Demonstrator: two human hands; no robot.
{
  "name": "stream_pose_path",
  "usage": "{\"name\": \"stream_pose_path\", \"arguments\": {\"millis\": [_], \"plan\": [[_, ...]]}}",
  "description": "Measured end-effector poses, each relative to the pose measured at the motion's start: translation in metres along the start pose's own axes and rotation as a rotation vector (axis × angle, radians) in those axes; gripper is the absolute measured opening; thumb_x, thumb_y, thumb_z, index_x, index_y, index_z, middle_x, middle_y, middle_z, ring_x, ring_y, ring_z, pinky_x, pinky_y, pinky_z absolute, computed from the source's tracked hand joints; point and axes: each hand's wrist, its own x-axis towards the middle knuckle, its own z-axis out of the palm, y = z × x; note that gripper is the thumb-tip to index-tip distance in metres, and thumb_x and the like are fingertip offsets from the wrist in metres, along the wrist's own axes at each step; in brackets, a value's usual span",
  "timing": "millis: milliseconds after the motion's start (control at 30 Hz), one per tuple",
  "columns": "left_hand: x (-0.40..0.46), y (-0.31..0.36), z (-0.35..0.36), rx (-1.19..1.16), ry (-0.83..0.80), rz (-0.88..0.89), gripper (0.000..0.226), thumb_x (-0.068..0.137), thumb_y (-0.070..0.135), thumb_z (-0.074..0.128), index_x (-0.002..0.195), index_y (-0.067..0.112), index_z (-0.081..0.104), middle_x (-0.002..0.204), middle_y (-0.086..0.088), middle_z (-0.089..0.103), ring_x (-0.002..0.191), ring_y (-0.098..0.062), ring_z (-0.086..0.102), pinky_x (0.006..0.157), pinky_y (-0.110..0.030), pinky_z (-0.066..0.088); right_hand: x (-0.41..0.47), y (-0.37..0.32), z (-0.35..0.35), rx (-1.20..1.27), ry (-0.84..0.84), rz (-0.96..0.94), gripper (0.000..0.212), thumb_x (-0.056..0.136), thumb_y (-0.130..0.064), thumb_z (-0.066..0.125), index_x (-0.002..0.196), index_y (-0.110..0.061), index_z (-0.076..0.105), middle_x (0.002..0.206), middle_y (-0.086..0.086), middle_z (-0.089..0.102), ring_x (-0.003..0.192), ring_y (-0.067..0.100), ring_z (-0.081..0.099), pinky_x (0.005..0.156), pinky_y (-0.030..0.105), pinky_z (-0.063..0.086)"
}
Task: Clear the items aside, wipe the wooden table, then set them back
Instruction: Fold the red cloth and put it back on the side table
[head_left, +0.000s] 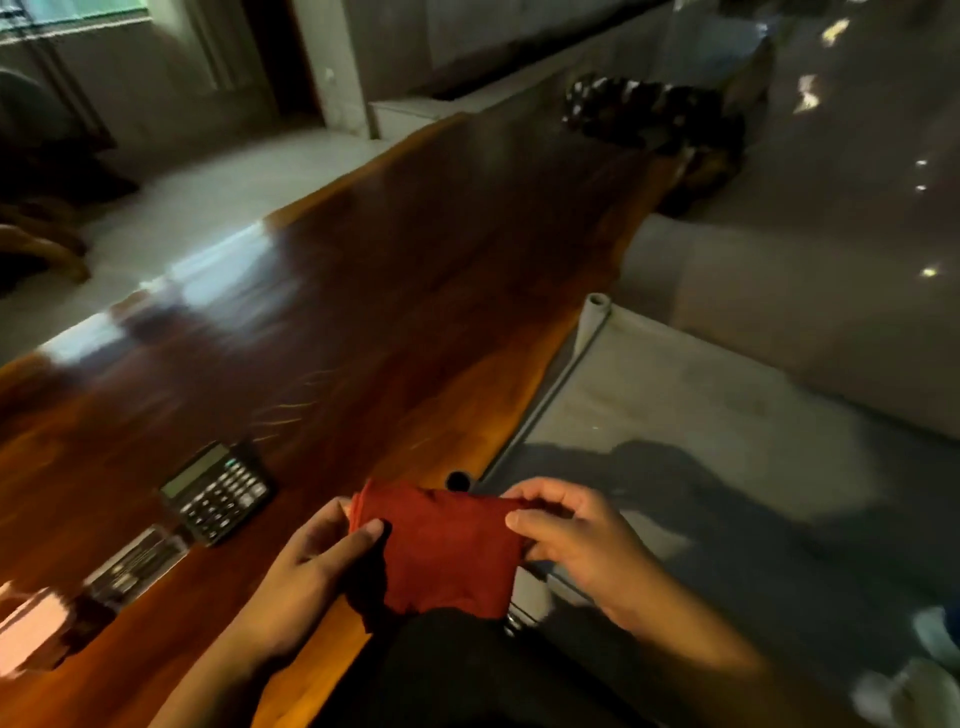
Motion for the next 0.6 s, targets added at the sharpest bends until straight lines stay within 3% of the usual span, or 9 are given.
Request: {"name": "stream_pose_path", "arguments": {"millis": [67, 133, 300, 400, 500, 600], "plan": [[0.016, 0.008, 0.019, 0.019, -0.078, -0.007, 0.040, 0.084, 0.026, 0.068, 0.115, 0.002, 0.060, 0.111, -0.030, 0.065, 0.104, -0.050, 0.063, 0.093, -0.061, 0.050, -0.010, 0.003, -0.020, 0.040, 0.089, -0.002, 0.011, 0.085, -0.024, 0.074, 0.093, -0.030, 0.079, 0.095, 0.008, 0.077, 0.093, 0.024, 0.075, 0.084, 0.043, 0.061], [0.033, 0.015, 0.040, 0.051, -0.195, -0.011, 0.029, 0.084, 0.020, 0.063, 0.108, 0.003, 0.060, 0.099, -0.018, 0.069, 0.090, -0.036, 0.068, 0.080, -0.046, 0.057, -0.018, 0.010, -0.039, 0.079, 0.194, 0.016, 0.015, 0.093, -0.012, 0.070, 0.094, -0.025, 0.078, 0.092, 0.005, 0.078, 0.089, 0.021, 0.075, 0.079, 0.038, 0.062], [0.069, 0.023, 0.090, 0.133, -0.340, -0.044, 0.011, 0.095, 0.003, 0.055, 0.105, 0.006, 0.059, 0.081, -0.005, 0.071, 0.069, -0.016, 0.069, 0.059, -0.027, 0.054, -0.033, 0.025, -0.072, 0.190, 0.427, 0.048, 0.016, 0.094, 0.001, 0.065, 0.092, -0.012, 0.074, 0.073, 0.003, 0.072, 0.064, 0.015, 0.069, 0.058, 0.029, 0.059], [0.090, 0.028, 0.116, 0.199, -0.352, -0.108, 0.013, 0.095, 0.008, 0.061, 0.108, 0.009, 0.062, 0.089, -0.010, 0.073, 0.075, -0.021, 0.072, 0.066, -0.034, 0.056, -0.031, 0.033, -0.087, 0.236, 0.529, 0.055, 0.014, 0.093, 0.000, 0.067, 0.090, -0.011, 0.075, 0.074, 0.005, 0.074, 0.064, 0.017, 0.070, 0.056, 0.030, 0.058], [0.112, 0.026, 0.136, 0.274, -0.321, -0.153, 0.025, 0.094, 0.014, 0.065, 0.118, 0.009, 0.061, 0.106, -0.016, 0.073, 0.094, -0.031, 0.073, 0.091, -0.047, 0.057, -0.019, 0.043, -0.097, 0.250, 0.592, 0.088, 0.013, 0.093, -0.001, 0.067, 0.091, -0.011, 0.074, 0.075, 0.006, 0.075, 0.064, 0.018, 0.071, 0.057, 0.032, 0.058], [0.129, 0.020, 0.151, 0.367, -0.313, -0.185, 0.033, 0.094, 0.021, 0.066, 0.125, 0.016, 0.059, 0.115, -0.015, 0.070, 0.101, -0.031, 0.071, 0.095, -0.050, 0.055, -0.002, 0.054, -0.101, 0.229, 0.635, 0.137, 0.012, 0.094, -0.003, 0.066, 0.092, -0.013, 0.073, 0.080, 0.007, 0.076, 0.068, 0.019, 0.071, 0.059, 0.032, 0.057]]}}
